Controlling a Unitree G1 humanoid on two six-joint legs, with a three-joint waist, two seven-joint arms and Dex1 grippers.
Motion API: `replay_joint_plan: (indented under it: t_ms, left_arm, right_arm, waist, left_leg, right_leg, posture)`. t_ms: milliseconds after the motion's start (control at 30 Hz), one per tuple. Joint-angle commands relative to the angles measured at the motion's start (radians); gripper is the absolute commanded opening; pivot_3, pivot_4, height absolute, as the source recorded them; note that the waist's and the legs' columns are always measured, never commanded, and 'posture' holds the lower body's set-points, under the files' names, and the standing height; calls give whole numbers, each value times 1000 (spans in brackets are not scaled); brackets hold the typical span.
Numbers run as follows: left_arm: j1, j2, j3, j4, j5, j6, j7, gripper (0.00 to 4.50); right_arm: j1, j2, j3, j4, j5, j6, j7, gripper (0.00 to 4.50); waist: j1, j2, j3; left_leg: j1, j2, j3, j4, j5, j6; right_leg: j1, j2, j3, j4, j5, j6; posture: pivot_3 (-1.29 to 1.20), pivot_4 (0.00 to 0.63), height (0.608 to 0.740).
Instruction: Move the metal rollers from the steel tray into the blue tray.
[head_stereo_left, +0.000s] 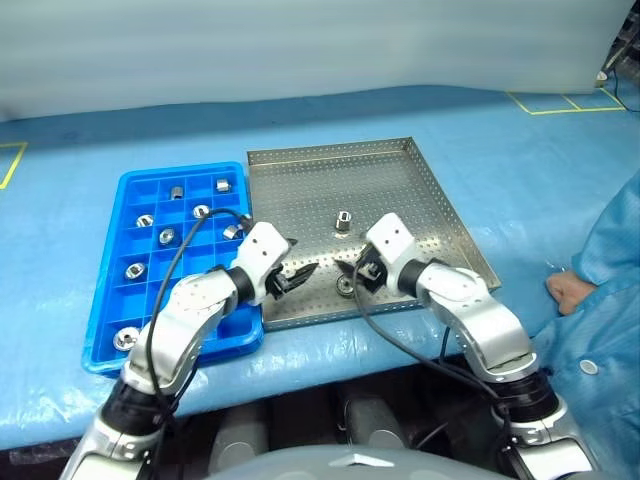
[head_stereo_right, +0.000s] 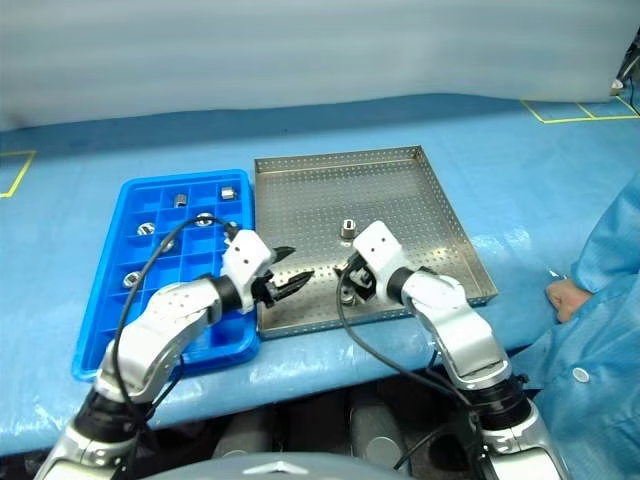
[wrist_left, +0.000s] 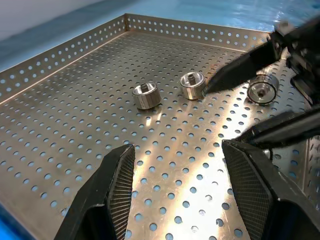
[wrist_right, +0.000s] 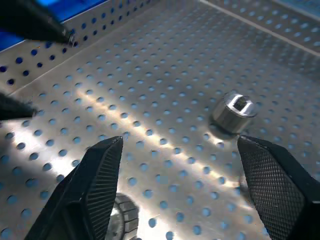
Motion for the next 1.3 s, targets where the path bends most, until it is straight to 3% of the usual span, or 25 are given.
replay_joint_plan:
  t_ms: [33,367,733,833,933,1167,1300]
  left_arm:
    - [-63,-21,-79,84,34,-66,-58,2995]
    - [-157,-75,-163,341,155,-146,-74,2995]
    - [-144,-120,-125,410,157,-151,-78,2995]
    - [-138,-127,-112,408,150,-161,-80,2414]
    - [-132,-132,-103,394,146,-166,-80,1443]
    - [-126,-157,-50,334,22,-194,-197,1443]
    - [-159,-194,-48,382,41,-212,-165,1443]
  right_arm:
    - [-29,7,-47,-69,-34,21,-67,3833]
    - [82,-20,-24,-160,0,-16,-17,3833]
    - [103,-19,13,-154,7,-65,18,3833]
    - [96,-22,20,-143,3,-70,22,3833]
    - [93,-26,29,-138,-1,-71,27,3833]
    - [85,-25,-1,-149,21,-67,34,3833]
    - [73,-18,-26,-146,23,-66,18,3833]
  waist:
    - [-9,0,0]
    - [-82,1,0]
    - [-162,2,-1]
    - [-165,2,-1]
    - [-167,2,-1]
    - [-166,2,-1]
    - [-165,2,-1]
  left_leg:
    - [0,0,0,0,0,0]
    - [-1,0,1,-1,-1,1]
    - [1,0,-2,0,-1,1]
    - [0,0,-2,0,-1,1]
    - [0,0,-2,0,-1,1]
    - [0,-1,-2,0,-1,1]
    - [0,-1,-2,0,-1,1]
  right_leg:
    - [0,0,0,0,0,0]
    - [0,0,2,-1,3,6]
    - [0,0,4,0,4,8]
    - [0,0,4,0,4,8]
    - [0,0,4,0,4,8]
    - [0,0,4,-1,4,8]
    - [0,-1,4,-1,4,8]
  posture:
    - [-211,150,740]
    - [-285,150,740]
    - [-287,150,740]
    - [-277,150,740]
    - [-275,150,740]
    - [-273,150,740]
    - [-274,150,740]
